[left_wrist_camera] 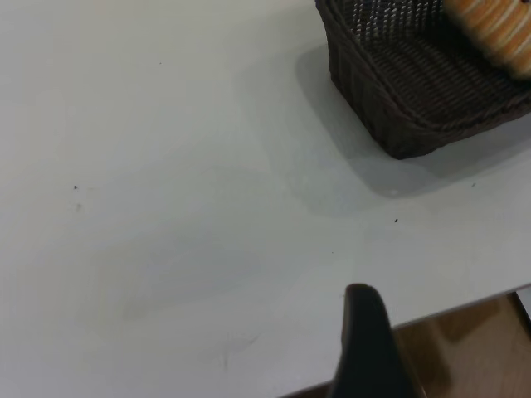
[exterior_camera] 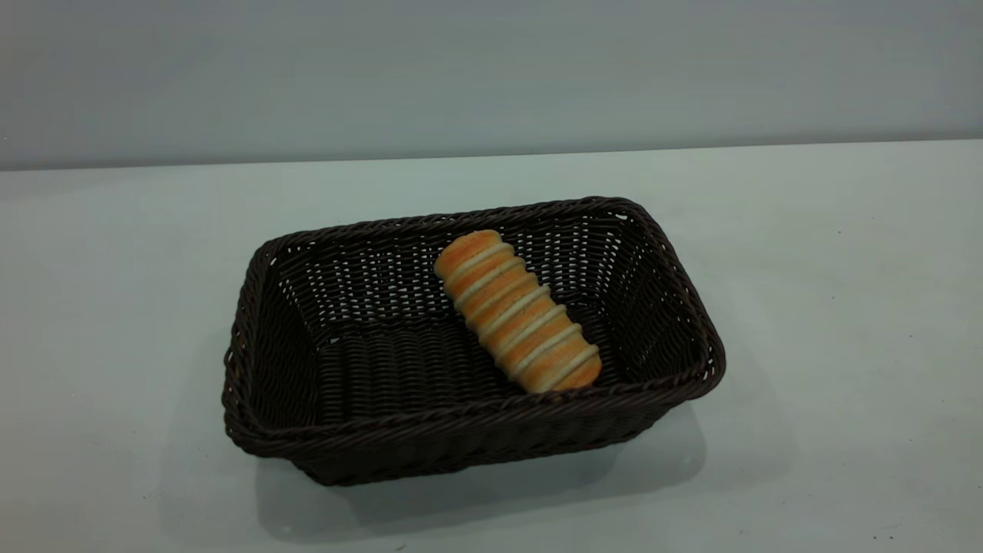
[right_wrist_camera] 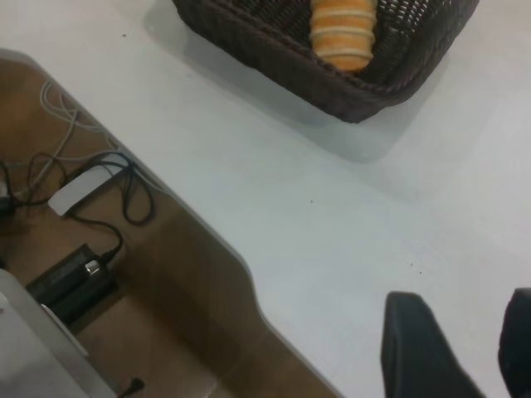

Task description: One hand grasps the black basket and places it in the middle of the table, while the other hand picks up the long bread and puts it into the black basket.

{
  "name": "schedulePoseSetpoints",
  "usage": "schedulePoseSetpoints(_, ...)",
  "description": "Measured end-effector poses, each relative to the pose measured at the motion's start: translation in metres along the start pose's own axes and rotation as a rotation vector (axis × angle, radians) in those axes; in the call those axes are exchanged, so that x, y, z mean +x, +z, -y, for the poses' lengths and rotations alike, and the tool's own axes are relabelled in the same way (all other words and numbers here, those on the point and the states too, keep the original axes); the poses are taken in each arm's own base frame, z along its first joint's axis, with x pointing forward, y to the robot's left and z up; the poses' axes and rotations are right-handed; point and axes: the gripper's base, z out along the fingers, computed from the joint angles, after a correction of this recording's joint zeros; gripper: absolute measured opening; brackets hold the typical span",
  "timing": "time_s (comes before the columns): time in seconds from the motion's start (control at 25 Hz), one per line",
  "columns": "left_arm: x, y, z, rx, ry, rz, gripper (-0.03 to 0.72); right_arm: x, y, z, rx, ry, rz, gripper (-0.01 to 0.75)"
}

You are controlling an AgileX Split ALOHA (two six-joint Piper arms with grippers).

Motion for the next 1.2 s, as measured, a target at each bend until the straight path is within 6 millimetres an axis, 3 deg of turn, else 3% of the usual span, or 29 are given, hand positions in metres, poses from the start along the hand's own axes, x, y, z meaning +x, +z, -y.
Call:
schedulePoseSetpoints(0.28, 0.0000, 0.0000, 0.0001, -0.003, -0.002, 0.000, 0.544, -0.0002, 0.0003, 0.0002, 0.025, 0.020, -0.002, 0.238)
schedulePoseSetpoints(0.72, 0.0011, -0.0010, 0.0070, -0.277, -0.228, 0.009, 0.544, -0.0030, 0.0046, 0.0067, 0.492, 0.379, -0.038, 0.238)
schedulePoseSetpoints(1.2, 0.0011, -0.0010, 0.0081, -0.318, -0.263, 0.010, 0.544, -0.0033, 0.0050, 0.0068, 0.510, 0.398, -0.036, 0.238)
